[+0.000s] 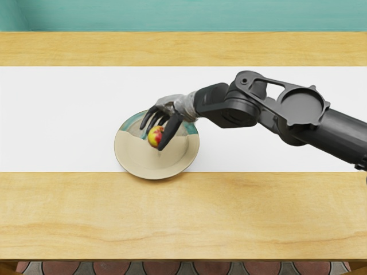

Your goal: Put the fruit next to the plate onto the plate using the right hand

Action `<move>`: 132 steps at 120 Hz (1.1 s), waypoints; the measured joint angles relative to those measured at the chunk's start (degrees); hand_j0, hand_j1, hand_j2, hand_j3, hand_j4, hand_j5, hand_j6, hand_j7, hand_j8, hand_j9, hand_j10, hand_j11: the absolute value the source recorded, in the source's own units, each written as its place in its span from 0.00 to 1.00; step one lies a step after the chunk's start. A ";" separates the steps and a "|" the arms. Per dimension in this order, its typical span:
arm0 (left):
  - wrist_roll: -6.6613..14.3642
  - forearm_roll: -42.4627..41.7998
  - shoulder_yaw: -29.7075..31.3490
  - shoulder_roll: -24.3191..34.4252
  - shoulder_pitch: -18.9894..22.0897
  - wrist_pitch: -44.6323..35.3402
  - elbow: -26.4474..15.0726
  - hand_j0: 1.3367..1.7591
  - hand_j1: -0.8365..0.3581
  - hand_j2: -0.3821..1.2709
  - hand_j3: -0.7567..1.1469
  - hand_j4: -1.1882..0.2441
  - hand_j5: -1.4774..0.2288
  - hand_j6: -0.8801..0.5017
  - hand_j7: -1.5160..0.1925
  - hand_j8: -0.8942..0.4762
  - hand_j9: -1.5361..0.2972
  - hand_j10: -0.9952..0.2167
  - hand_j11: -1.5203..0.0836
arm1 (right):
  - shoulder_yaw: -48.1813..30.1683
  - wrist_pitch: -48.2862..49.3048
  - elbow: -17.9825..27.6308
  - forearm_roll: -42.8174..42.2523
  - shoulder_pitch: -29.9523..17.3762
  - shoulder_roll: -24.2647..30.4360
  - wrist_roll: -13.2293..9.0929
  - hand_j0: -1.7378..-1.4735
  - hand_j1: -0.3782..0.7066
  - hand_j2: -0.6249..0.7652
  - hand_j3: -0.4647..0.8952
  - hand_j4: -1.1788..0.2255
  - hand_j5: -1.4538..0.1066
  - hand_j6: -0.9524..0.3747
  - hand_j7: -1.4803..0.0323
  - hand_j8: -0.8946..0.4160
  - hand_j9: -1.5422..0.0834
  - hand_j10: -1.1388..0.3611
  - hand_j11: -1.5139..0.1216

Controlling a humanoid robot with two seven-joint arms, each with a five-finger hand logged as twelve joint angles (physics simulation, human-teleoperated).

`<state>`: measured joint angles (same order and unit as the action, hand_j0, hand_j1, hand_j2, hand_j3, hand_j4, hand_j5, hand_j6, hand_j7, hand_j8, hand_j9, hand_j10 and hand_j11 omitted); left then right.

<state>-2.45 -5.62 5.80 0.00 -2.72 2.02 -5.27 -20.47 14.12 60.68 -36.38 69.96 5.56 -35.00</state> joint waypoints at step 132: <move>0.00 0.00 0.00 0.00 0.00 0.00 0.00 0.76 0.76 0.26 0.40 0.67 0.69 0.47 0.71 0.48 0.67 0.63 0.76 | -11.61 14.47 6.89 23.70 -5.14 14.00 0.02 0.30 0.09 0.44 0.34 0.80 0.89 0.68 0.93 0.64 0.90 0.72 0.88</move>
<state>-2.45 -5.62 5.80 0.00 -2.72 2.02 -5.27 -32.07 28.59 67.56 -12.68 64.82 19.56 -34.99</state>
